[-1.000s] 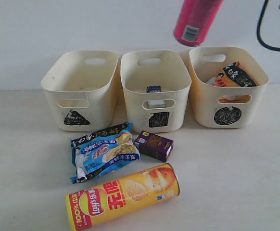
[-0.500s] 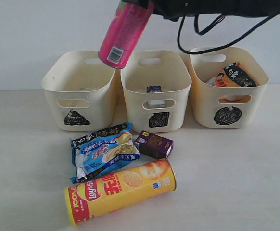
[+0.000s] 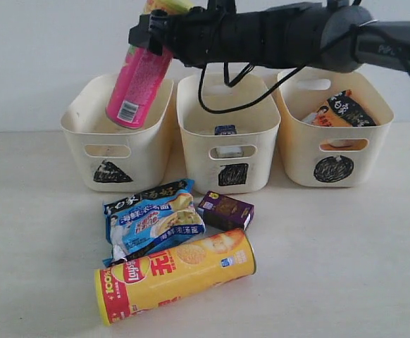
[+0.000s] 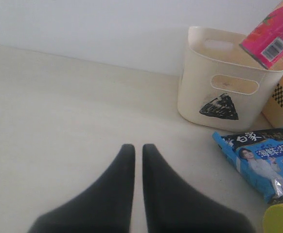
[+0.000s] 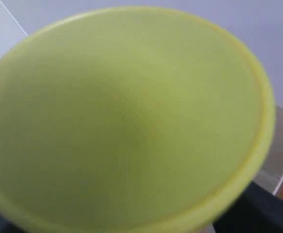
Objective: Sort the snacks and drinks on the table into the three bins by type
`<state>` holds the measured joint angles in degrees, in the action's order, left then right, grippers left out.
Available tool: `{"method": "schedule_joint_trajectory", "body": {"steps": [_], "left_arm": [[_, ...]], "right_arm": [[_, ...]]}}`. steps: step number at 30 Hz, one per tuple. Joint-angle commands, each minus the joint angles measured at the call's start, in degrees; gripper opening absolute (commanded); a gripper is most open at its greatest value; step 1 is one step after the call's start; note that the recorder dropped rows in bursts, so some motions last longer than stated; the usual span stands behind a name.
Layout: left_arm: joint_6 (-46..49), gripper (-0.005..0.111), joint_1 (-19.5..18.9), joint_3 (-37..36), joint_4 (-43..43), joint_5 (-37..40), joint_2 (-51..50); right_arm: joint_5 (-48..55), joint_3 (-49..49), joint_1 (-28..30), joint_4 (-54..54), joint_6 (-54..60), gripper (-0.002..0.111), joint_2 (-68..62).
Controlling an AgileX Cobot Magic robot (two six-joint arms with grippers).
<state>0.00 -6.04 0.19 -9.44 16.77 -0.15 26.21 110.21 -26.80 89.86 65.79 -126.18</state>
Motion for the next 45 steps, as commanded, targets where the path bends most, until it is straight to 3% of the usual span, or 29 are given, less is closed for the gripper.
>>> {"method": "schedule_joint_trajectory", "body": {"steps": [1,10,13,17,19,25,29,33,36,40,45], "left_arm": [[0.00,0.005,-0.07,-0.19,-0.45,-0.23,0.15],[0.00,0.005,-0.17,-0.19,-0.45,-0.23,0.15],[0.00,0.005,-0.17,-0.19,-0.45,-0.23,0.15],[0.00,0.005,-0.17,-0.19,-0.45,-0.23,0.15],[0.00,0.005,-0.17,-0.19,-0.45,-0.23,0.15],[0.00,0.005,-0.17,-0.19,-0.45,-0.23,0.15],[0.00,0.005,-0.17,-0.19,-0.45,-0.23,0.15],[0.00,0.005,-0.17,-0.19,-0.45,-0.23,0.15],[0.00,0.005,-0.17,-0.19,-0.45,-0.23,0.15],[0.00,0.005,-0.17,-0.19,-0.45,-0.23,0.15],[0.00,0.005,-0.17,-0.19,-0.45,-0.23,0.15]], "right_arm": [[-2.60,1.19,-1.73,-0.05,0.26,0.003,-1.23],[-4.69,1.19,-2.38,-0.87,2.11,0.006,-1.23],[-4.11,1.19,-2.38,-1.13,2.11,0.029,-1.23],[-4.16,1.19,-2.38,-1.13,2.11,0.081,-1.23],[-4.05,1.19,-2.38,-1.13,2.01,0.088,-1.23],[-4.64,1.19,-2.38,-1.13,1.56,0.074,-0.51],[-5.44,1.19,-2.26,-2.06,1.56,0.073,1.07],[-4.00,1.19,-1.65,-10.22,-2.24,0.070,2.95],[0.22,1.19,-0.27,-19.32,-7.16,0.047,4.36],[10.31,1.19,3.06,-29.35,-13.59,0.002,6.11],[25.63,1.19,7.94,-32.47,-16.31,0.000,6.37]]}}
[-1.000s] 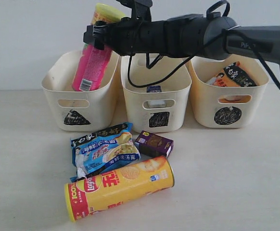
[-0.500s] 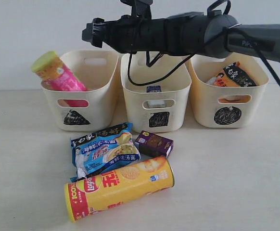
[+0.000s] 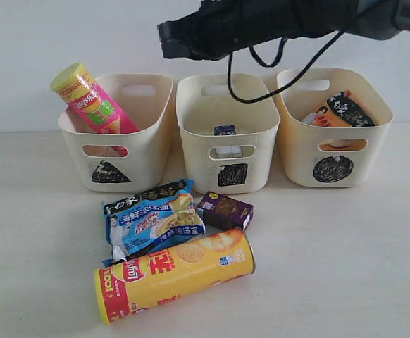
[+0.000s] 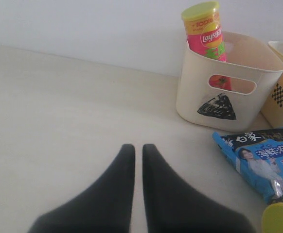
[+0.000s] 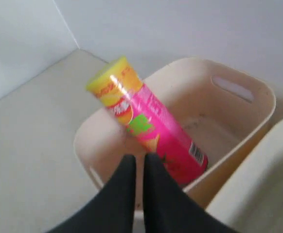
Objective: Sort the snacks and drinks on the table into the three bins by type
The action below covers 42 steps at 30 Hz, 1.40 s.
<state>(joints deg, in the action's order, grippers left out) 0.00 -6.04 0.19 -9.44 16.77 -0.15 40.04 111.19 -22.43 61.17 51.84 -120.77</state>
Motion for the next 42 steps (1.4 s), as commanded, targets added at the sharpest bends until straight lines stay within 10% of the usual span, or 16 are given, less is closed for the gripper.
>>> {"method": "schedule_joint_trajectory", "body": {"steps": [1,10,42], "left_arm": [[0.00,0.005,-0.17,-0.19,-0.45,-0.23,0.15],[0.00,0.005,-0.17,-0.19,-0.45,-0.23,0.15],[0.00,0.005,-0.17,-0.19,-0.45,-0.23,0.15]], "right_arm": [[14.01,0.22,4.49,-4.66,-2.74,0.000,0.96],[16.33,-12.21,9.47,-14.76,-10.01,0.000,6.32],[-56.79,-88.88,10.50,-9.98,-19.43,0.000,73.58]]}}
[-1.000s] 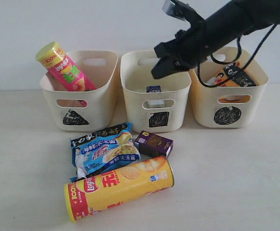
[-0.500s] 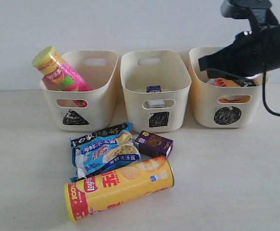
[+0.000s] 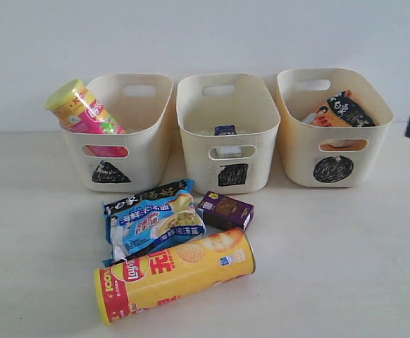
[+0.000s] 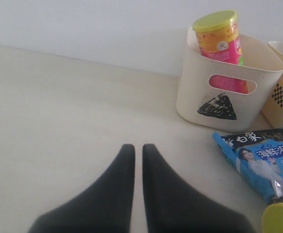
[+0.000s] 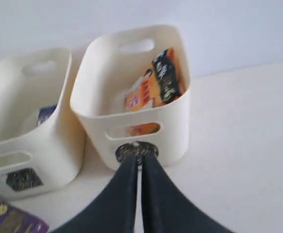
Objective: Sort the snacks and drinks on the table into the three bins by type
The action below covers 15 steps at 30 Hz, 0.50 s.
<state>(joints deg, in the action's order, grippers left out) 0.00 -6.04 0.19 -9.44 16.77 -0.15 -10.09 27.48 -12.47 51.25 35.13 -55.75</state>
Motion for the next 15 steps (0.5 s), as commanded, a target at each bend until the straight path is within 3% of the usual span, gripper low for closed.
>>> {"method": "schedule_joint_trajectory", "body": {"steps": [1,9,13,15], "left_arm": [[0.00,0.005,-0.17,-0.19,-0.45,-0.23,0.15],[-0.70,0.005,-0.17,-0.19,-3.82,-2.02,0.15],[-0.85,0.005,-0.17,-0.19,-18.21,-8.26,0.15],[-0.85,0.005,-0.17,-0.19,-29.47,-13.11,0.15]], "right_arm": [[-6.93,-6.43,0.54,-0.06,-2.85,0.000,11.02],[-2.03,-13.52,0.54,-0.17,-4.75,0.000,30.15],[6.13,-15.64,0.54,-0.17,-1.80,0.000,39.26],[8.51,-17.03,0.54,-0.17,-1.80,0.000,43.17]]}}
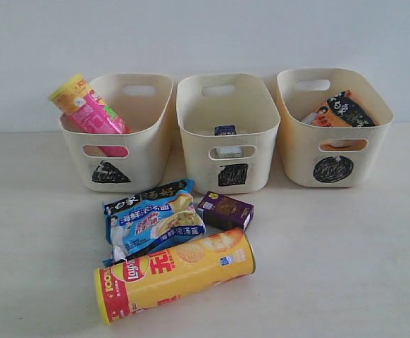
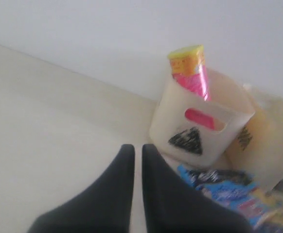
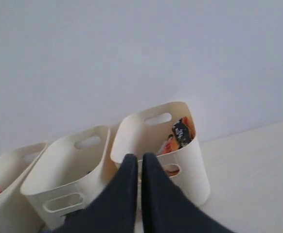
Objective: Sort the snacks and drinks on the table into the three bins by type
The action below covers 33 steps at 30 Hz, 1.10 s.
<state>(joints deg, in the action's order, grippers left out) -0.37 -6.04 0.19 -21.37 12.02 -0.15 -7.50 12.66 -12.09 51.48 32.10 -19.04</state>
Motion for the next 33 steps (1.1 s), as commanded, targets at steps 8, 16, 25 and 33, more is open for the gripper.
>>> {"method": "schedule_joint_trajectory", "body": {"steps": [8,16,25,33], "left_arm": [[-3.16,0.005,-0.17,-0.19,-50.97,-18.20,0.15],[-3.52,0.005,-0.17,0.19,-51.26,-23.72,0.15],[4.38,0.004,-0.07,16.46,-17.60,1.99,0.15],[28.34,0.004,2.24,43.06,-1.30,28.79,-15.78]], "right_arm": [[7.50,-6.33,0.16,-0.40,0.63,0.000,11.79],[6.09,-7.49,0.16,-0.19,-1.99,0.000,10.91],[6.09,-7.49,0.16,0.27,-2.24,0.000,10.91],[6.00,-7.49,0.16,0.27,-2.36,0.000,10.91]]}}
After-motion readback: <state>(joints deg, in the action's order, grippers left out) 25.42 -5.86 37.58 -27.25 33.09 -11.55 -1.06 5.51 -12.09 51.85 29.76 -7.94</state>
